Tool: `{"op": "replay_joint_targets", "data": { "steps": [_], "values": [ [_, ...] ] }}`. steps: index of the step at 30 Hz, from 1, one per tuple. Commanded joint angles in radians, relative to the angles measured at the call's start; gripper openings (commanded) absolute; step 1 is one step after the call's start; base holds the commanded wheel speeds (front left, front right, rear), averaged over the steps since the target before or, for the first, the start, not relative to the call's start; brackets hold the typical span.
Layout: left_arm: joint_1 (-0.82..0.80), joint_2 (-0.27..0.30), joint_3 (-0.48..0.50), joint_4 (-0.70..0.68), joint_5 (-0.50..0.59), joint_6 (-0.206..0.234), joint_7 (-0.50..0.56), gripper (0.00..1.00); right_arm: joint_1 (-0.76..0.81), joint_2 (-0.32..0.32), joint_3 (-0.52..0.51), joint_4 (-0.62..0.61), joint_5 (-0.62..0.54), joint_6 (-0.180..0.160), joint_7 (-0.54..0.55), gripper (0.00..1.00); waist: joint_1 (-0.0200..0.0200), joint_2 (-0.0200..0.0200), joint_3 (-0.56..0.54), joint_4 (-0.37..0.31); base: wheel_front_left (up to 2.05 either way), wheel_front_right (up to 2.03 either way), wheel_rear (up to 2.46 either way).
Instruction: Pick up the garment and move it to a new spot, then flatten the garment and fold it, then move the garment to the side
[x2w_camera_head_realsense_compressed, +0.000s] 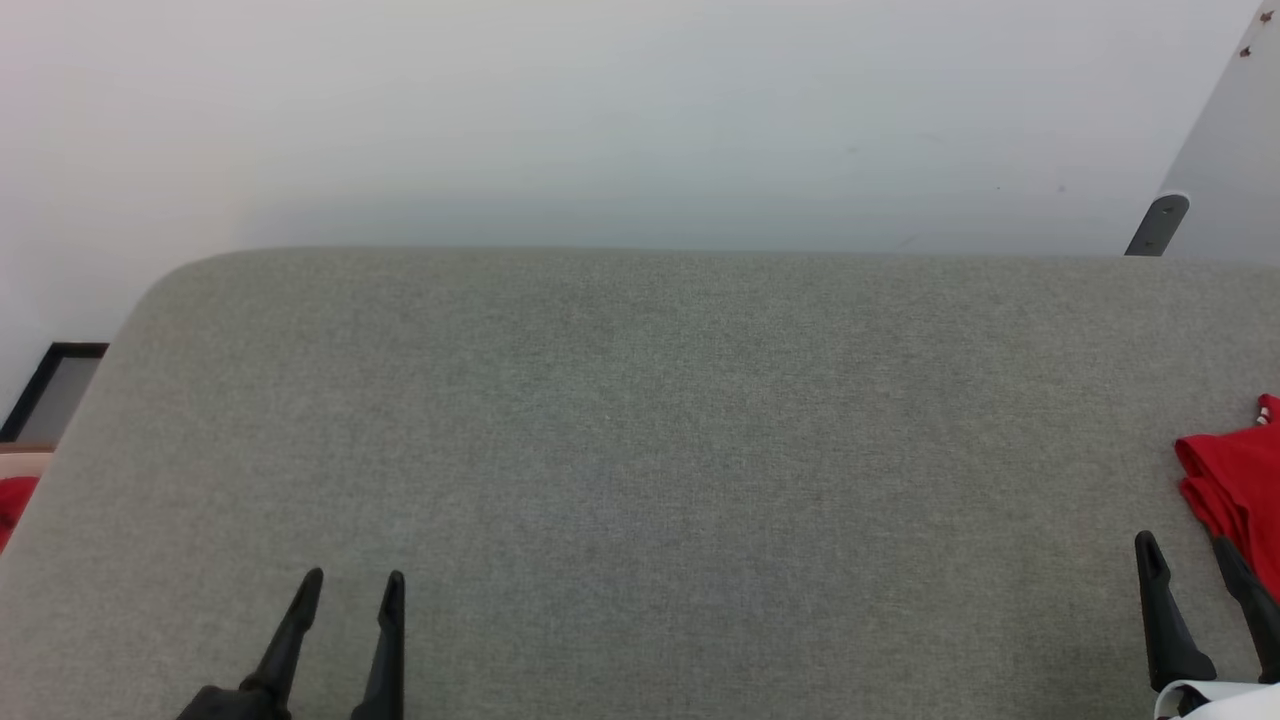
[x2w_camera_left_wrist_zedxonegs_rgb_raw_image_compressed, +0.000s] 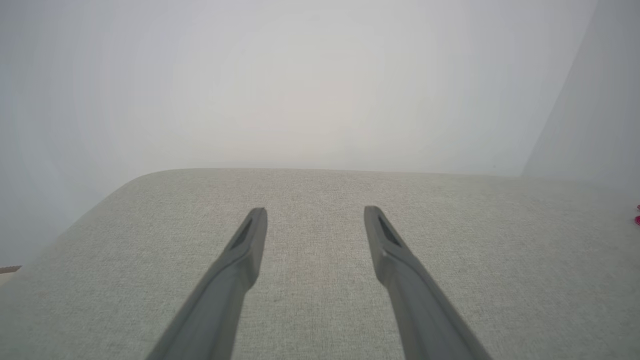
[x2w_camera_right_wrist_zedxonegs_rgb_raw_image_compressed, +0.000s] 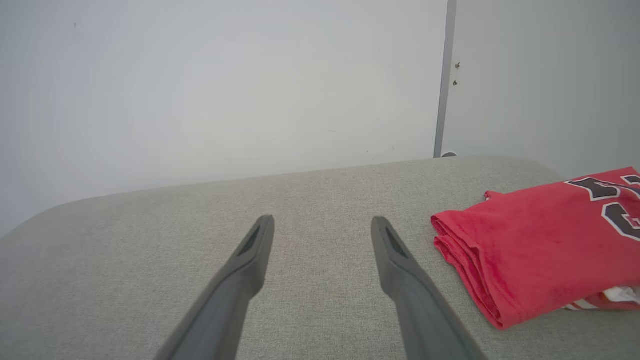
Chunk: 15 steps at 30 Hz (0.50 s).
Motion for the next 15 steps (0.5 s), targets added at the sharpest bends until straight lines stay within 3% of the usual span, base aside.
{"op": "replay_joint_targets", "data": {
  "steps": [1,15],
  "values": [
    [0.0,-0.001,0.004,0.001,-0.004,-0.002,-0.001,1.0,0.007,0.006,-0.002,-0.004,-0.006,-0.001,0.0,1.0,0.0,0.0,-0.001,0.0,0.0,0.0,0.0],
    [0.011,-0.02,0.023,-0.003,-0.011,-0.003,-0.001,1.0,0.0,0.01,0.002,-0.011,-0.001,-0.001,0.0,1.0,0.0,0.0,0.0,-0.005,0.0,0.0,0.0]
  ]
}}
